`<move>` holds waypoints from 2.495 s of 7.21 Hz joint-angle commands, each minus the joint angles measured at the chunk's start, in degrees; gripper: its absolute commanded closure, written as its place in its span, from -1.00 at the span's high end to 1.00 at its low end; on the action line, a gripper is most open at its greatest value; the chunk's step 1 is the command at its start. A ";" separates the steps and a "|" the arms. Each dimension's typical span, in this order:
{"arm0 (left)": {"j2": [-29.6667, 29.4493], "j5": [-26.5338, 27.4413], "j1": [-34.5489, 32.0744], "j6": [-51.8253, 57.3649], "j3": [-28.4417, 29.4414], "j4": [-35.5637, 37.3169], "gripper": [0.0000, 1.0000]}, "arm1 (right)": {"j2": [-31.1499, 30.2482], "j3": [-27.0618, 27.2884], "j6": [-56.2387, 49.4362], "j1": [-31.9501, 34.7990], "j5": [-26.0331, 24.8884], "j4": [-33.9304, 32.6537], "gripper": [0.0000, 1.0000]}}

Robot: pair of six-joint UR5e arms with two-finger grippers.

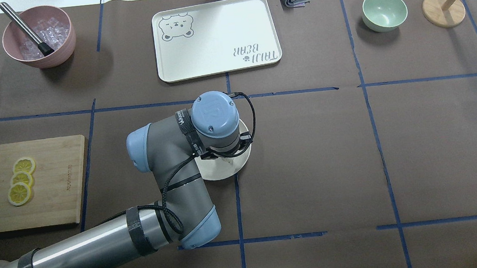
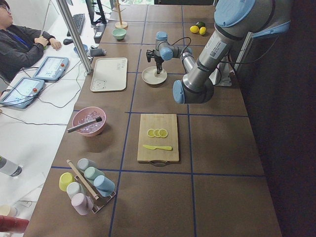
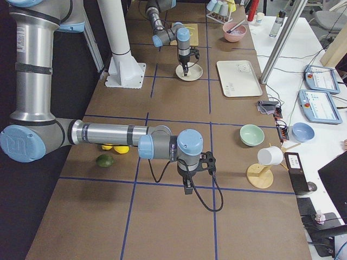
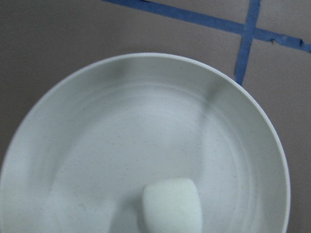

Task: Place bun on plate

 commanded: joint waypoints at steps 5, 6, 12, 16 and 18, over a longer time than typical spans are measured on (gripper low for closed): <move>1.00 -4.27 -4.01 4.72 -6.64 4.99 1.00 | 0.09 0.07 0.09 -0.04 0.09 0.00 0.99; 6.05 -6.39 -6.30 10.75 -14.33 9.30 1.00 | 0.17 -0.02 0.09 -0.04 0.09 0.00 0.99; 40.60 -29.93 -40.78 73.58 -34.10 18.92 1.00 | 0.09 -0.02 0.00 -0.04 -0.09 0.00 0.99; 49.95 -34.08 -60.78 98.14 -22.00 18.13 1.00 | 0.00 -0.02 0.44 -0.04 0.00 0.00 0.99; 53.80 -34.62 -61.78 97.73 -17.77 17.87 1.00 | 0.00 -0.11 0.44 -0.04 0.08 0.00 0.99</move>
